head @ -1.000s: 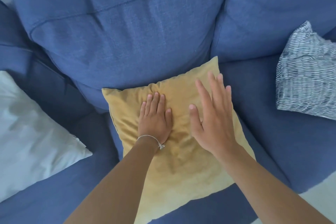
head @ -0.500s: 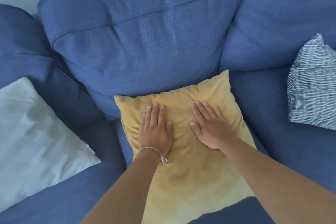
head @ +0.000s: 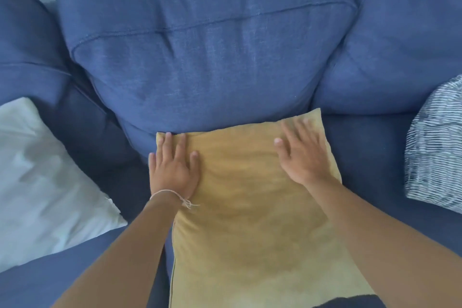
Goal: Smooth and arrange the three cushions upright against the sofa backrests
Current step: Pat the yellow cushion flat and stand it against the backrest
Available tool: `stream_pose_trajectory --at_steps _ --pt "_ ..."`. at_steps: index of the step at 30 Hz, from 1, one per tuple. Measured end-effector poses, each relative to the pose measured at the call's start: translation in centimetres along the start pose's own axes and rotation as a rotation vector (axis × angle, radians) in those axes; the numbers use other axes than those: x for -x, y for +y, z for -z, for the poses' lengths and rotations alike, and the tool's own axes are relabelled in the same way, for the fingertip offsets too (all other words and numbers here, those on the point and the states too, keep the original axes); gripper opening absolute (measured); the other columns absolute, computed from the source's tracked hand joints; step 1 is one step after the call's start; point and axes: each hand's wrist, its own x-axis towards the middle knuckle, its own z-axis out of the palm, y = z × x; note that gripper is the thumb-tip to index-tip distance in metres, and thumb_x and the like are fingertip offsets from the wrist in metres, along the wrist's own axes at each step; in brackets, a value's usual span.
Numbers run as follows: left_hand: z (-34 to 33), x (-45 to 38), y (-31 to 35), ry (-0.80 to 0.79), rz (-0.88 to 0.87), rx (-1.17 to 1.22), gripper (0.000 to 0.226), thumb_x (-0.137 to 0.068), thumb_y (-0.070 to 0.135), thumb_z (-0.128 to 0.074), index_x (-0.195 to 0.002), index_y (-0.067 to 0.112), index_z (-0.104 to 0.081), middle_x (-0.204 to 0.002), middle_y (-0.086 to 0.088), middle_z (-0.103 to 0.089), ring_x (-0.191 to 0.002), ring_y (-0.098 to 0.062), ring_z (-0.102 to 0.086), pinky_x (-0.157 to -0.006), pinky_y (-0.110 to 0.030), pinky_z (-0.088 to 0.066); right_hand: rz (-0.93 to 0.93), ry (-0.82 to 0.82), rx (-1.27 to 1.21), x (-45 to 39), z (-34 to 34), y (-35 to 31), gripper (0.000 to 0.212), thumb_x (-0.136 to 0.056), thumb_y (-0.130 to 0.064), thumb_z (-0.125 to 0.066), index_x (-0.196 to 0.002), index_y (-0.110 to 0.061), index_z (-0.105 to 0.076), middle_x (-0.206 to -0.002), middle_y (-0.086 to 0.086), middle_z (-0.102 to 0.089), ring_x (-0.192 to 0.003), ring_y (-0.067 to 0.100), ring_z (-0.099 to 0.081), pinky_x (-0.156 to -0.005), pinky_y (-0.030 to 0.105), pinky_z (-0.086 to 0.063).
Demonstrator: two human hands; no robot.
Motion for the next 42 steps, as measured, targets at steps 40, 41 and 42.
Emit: stream_pose_trajectory --at_steps 40,41,42 --pt "11.1 -6.0 2.8 0.579 0.343 0.742 0.049 -0.106 0.041 -0.032 -0.068 0.011 -0.033 -0.064 0.001 -0.035 -0.060 -0.014 -0.031 -0.062 -0.035 -0.030 -0.116 0.541 -0.794 -8.9 11.6 1.7 0.036 -0.108 -0.032 -0.035 -0.079 -0.012 -0.040 -0.069 -0.008 -0.042 -0.061 0.001 -0.042 -0.057 0.016 -0.034" --pt "11.2 -5.7 2.5 0.585 0.346 0.768 0.049 -0.106 0.043 -0.033 -0.069 0.011 -0.036 -0.066 0.001 -0.035 -0.061 -0.013 -0.032 -0.063 -0.033 -0.031 -0.120 0.535 -0.812 -8.2 11.5 1.7 0.037 -0.108 -0.033 -0.034 -0.077 -0.014 -0.040 -0.069 -0.008 -0.042 -0.061 0.000 -0.043 -0.057 0.015 -0.034" --pt "11.3 -5.3 2.2 0.596 0.375 0.831 0.051 -0.104 0.047 -0.033 -0.069 0.012 -0.040 -0.068 0.001 -0.038 -0.065 -0.013 -0.035 -0.065 -0.032 -0.034 -0.141 0.533 -0.851 -7.3 11.4 1.8 0.038 -0.108 -0.033 -0.032 -0.075 -0.017 -0.040 -0.070 -0.008 -0.043 -0.062 0.000 -0.043 -0.059 0.015 -0.034"
